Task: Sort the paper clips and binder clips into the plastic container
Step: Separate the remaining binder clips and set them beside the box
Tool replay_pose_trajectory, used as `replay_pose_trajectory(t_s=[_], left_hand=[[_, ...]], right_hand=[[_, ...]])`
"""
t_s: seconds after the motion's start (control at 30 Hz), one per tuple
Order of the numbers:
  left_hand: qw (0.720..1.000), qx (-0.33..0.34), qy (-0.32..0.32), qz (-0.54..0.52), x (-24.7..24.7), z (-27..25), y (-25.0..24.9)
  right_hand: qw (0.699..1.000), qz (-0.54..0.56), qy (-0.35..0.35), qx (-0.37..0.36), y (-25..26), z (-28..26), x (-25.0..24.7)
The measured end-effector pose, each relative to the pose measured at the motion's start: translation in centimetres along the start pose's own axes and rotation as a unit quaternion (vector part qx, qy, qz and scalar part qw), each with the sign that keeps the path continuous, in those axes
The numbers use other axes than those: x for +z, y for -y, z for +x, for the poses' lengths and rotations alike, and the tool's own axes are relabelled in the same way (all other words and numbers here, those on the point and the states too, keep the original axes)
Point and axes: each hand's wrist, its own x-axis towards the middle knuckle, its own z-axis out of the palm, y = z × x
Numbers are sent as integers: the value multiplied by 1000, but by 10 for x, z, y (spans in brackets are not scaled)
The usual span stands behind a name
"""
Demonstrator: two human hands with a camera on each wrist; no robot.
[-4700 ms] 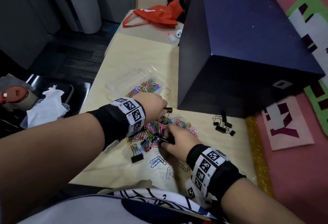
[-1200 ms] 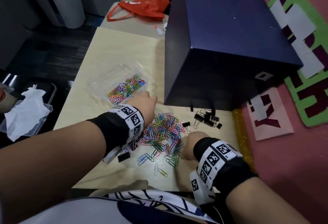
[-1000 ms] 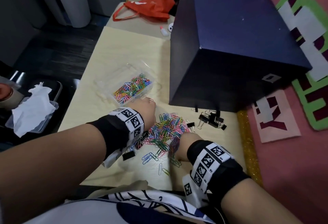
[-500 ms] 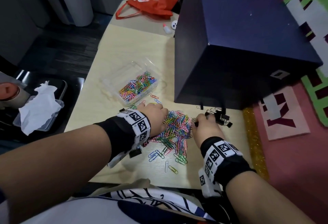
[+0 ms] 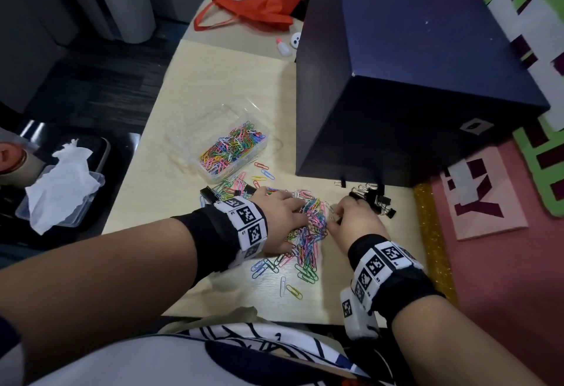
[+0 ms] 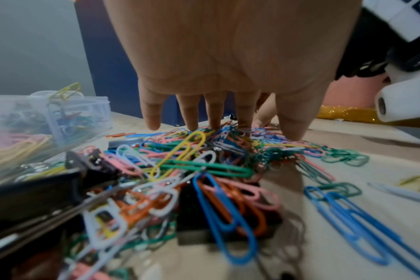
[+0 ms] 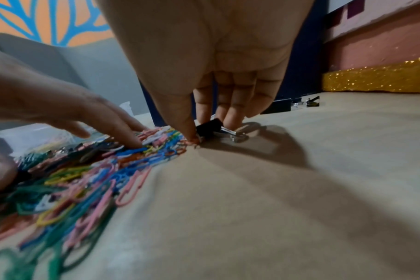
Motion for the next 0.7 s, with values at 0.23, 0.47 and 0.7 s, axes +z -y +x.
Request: replay_pose_trajectory(t_s=[0.23, 0.47, 0.7], left_hand=[[1000, -16, 7, -3, -7, 2, 4], [999, -9, -38, -17, -9, 17, -8], [1000, -2, 28, -9, -8, 43, -22]], right_hand=[[999, 16, 17, 49, -5, 14, -17], [989, -40, 113, 91, -5, 10, -12], [994, -37, 101, 36, -10, 8, -10]])
